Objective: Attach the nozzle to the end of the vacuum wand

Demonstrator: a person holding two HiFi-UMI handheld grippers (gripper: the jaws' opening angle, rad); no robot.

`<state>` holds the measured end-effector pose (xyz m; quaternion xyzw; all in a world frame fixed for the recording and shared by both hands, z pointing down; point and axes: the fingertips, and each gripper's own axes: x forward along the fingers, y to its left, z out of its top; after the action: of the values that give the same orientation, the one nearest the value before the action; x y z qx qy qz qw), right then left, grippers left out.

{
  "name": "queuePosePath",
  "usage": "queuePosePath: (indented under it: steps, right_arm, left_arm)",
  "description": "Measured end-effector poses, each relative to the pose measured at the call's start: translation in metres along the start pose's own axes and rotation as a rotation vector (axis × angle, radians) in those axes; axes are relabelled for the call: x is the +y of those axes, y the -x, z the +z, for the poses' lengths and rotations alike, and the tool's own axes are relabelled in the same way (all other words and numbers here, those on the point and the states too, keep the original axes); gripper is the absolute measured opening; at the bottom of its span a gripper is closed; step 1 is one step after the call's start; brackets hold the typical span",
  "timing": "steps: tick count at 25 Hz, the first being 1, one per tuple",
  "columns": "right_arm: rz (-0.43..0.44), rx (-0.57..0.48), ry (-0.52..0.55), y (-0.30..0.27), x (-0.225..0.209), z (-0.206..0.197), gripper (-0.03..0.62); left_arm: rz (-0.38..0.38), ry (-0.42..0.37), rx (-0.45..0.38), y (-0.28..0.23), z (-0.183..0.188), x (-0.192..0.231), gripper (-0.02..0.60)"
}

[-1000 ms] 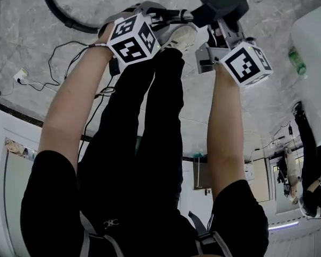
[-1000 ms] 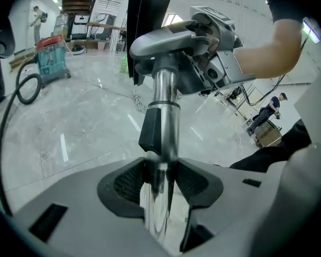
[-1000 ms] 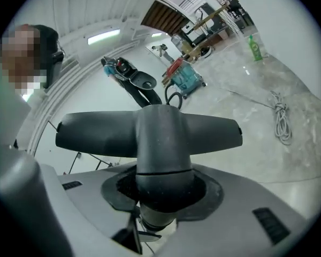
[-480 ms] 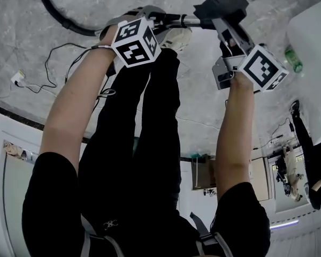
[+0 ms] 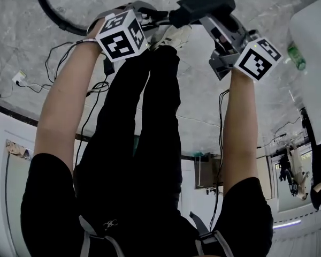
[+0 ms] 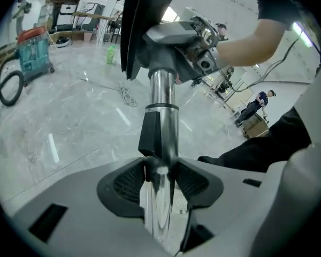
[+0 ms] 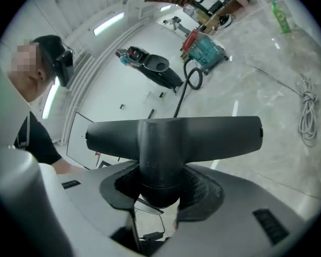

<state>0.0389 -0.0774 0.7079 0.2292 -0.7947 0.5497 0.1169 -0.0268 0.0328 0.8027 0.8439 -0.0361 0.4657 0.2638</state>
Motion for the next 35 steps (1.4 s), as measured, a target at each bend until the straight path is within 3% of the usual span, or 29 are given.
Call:
queuePosePath:
  steps: [2, 5, 8, 11, 16, 21, 25, 28, 29, 30, 31, 35]
  right_arm:
    - [-0.024, -0.017, -0.034, 0.000, -0.004, 0.000, 0.187]
    - [-0.241, -0.063, -0.157, 0.004, -0.025, -0.001, 0.186]
    - [-0.491, -0.051, -0.314, 0.013, -0.043, -0.024, 0.187]
    - [-0.607, -0.062, -0.405, 0.013, -0.054, -0.039, 0.187]
    - [-0.537, -0.017, -0.390, 0.012, -0.070, -0.041, 0.187]
    - [-0.537, -0.016, -0.474, 0.003, -0.112, -0.049, 0.187]
    - [-0.550, -0.001, -0.540, -0.004, -0.142, -0.068, 0.187]
    - [-0.556, 0.001, -0.585, -0.011, -0.176, -0.083, 0.189]
    - [-0.559, 0.003, -0.599, -0.014, -0.189, -0.089, 0.189]
    - [-0.563, 0.007, -0.611, -0.018, -0.201, -0.095, 0.189]
    - [-0.568, 0.011, -0.621, -0.023, -0.213, -0.100, 0.189]
    - [-0.587, 0.026, -0.659, -0.044, -0.255, -0.119, 0.190]
  left_arm:
    - [0.017, 0.016, -0.006, -0.002, 0.002, -0.001, 0.178]
    - [0.082, 0.054, 0.000, -0.005, 0.006, 0.003, 0.179]
    - [0.088, 0.047, 0.040, -0.015, 0.001, -0.010, 0.181]
    - [0.084, 0.050, 0.062, -0.024, -0.007, -0.012, 0.184]
    - [0.119, 0.103, 0.081, -0.038, -0.004, -0.007, 0.186]
    - [0.305, 0.144, 0.059, -0.049, 0.001, 0.009, 0.192]
    - [0.302, 0.309, -0.004, -0.038, -0.010, 0.005, 0.192]
    - [0.300, 0.340, -0.015, -0.034, -0.015, 0.009, 0.189]
    - [0.300, 0.345, -0.014, -0.034, -0.016, 0.011, 0.162]
    - [0.308, 0.351, -0.022, -0.033, -0.017, 0.014, 0.070]
    - [0.318, 0.359, -0.038, -0.032, -0.016, 0.018, 0.024]
    - [0.319, 0.402, -0.117, -0.037, -0.012, 0.037, 0.012]
